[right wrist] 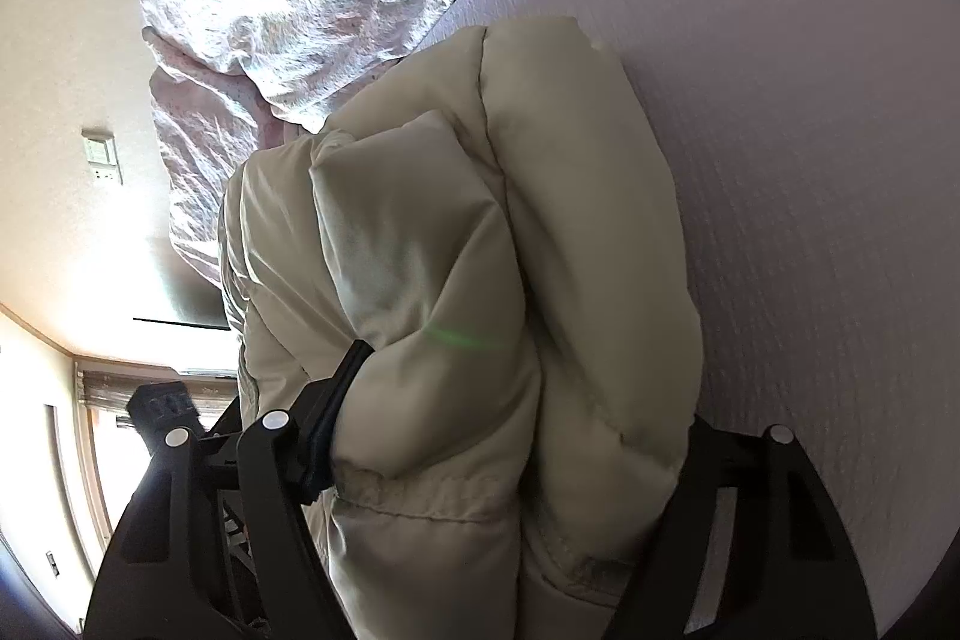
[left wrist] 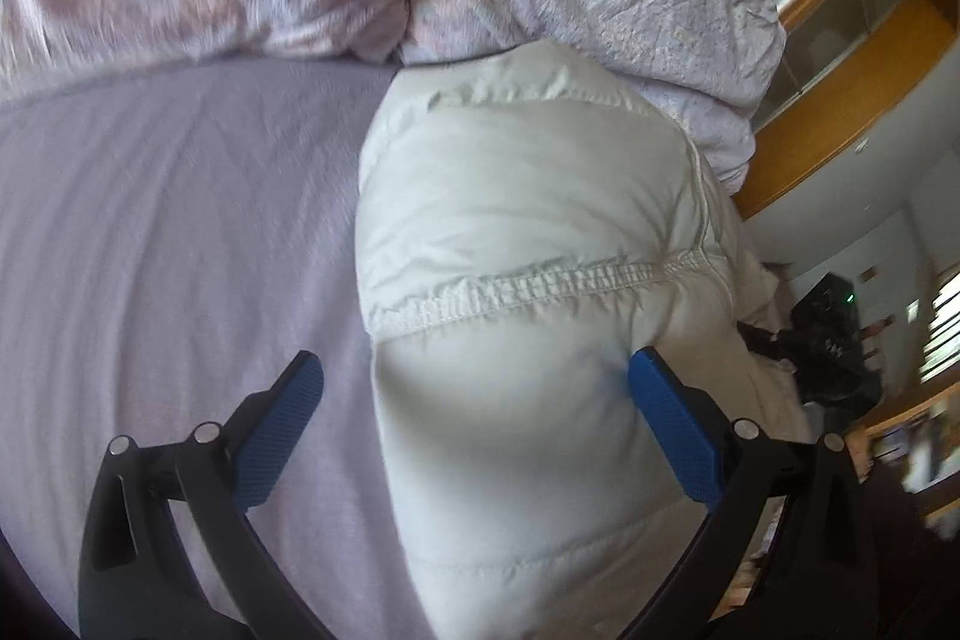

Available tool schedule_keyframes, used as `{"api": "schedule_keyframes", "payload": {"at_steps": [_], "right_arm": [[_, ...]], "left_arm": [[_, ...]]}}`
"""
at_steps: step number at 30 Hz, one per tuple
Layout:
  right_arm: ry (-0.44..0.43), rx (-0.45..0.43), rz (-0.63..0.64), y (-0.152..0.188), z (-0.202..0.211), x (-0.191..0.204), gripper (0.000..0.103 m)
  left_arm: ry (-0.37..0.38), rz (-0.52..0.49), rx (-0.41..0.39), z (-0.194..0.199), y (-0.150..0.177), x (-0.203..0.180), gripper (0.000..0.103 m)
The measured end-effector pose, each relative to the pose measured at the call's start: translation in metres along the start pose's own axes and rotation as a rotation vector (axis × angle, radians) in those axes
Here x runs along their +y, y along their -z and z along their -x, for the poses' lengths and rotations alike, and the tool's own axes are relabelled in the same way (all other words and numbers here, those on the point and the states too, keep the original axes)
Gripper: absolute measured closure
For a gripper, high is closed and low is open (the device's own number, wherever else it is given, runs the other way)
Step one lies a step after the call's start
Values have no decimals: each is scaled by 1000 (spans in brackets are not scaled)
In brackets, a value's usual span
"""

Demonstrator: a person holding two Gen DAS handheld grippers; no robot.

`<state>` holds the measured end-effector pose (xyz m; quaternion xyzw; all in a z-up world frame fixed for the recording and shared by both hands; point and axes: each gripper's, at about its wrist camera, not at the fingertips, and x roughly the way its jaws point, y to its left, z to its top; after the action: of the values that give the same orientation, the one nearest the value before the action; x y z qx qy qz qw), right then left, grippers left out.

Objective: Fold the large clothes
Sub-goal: 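Grasp the beige jacket bundle with both grippers and lift and turn it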

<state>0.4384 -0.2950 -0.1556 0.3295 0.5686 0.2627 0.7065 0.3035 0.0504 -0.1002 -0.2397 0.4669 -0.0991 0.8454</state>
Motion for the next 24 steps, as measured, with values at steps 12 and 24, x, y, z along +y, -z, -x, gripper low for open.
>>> {"api": "schedule_keyframes", "payload": {"at_steps": [12, 24], "right_arm": [[-4, 2, -27, -3, -2, -2, 30], [-109, 17, 10, -19, -13, 22, 46]], "left_arm": [[135, 70, 49, -31, -10, 9, 9], [150, 128, 17, 7, -36, 23, 35]]}}
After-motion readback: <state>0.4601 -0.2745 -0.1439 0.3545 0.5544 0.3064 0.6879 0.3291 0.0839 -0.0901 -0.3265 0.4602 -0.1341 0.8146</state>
